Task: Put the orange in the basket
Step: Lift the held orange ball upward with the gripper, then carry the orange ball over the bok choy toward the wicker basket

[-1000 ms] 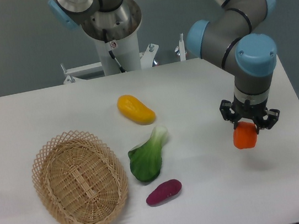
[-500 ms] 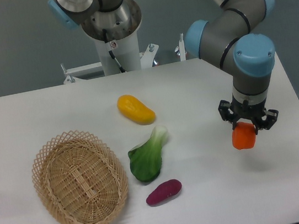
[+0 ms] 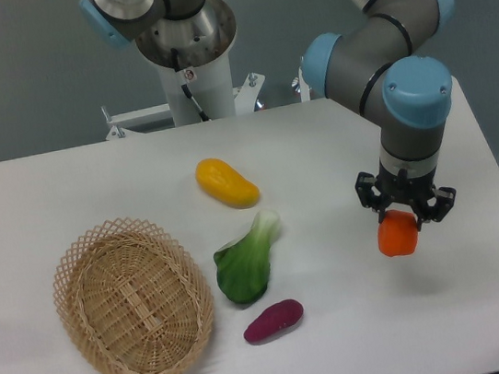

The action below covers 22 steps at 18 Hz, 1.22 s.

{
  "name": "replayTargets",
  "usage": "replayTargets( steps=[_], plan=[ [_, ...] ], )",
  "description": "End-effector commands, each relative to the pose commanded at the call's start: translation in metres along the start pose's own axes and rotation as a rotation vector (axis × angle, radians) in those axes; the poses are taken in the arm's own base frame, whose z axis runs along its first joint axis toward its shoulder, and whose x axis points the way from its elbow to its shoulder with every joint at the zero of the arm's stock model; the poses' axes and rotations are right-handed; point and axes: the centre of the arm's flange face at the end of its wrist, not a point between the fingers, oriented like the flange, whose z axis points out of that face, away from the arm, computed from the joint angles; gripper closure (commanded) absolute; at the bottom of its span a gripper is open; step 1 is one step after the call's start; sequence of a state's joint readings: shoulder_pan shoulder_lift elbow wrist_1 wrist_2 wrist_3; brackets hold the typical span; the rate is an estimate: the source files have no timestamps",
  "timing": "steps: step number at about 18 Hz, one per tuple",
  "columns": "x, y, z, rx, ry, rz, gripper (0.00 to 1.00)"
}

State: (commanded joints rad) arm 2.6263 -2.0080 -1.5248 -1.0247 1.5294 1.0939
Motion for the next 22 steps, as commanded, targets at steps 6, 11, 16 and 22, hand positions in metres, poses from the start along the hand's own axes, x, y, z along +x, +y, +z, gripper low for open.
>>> replayTargets(
  steps=[6,11,16,22],
  plan=[
    [0.037,-0.045,0.006,0.002,0.005,-0.013,0.62],
    [0.062,-0.076,0.013,0.008,0.015,0.007,0.62],
    [0.087,-0.1,0.013,0.022,0.014,0.021,0.62],
    [0.14,-0.138,0.013,0.027,0.029,0.091,0.62]
  ],
)
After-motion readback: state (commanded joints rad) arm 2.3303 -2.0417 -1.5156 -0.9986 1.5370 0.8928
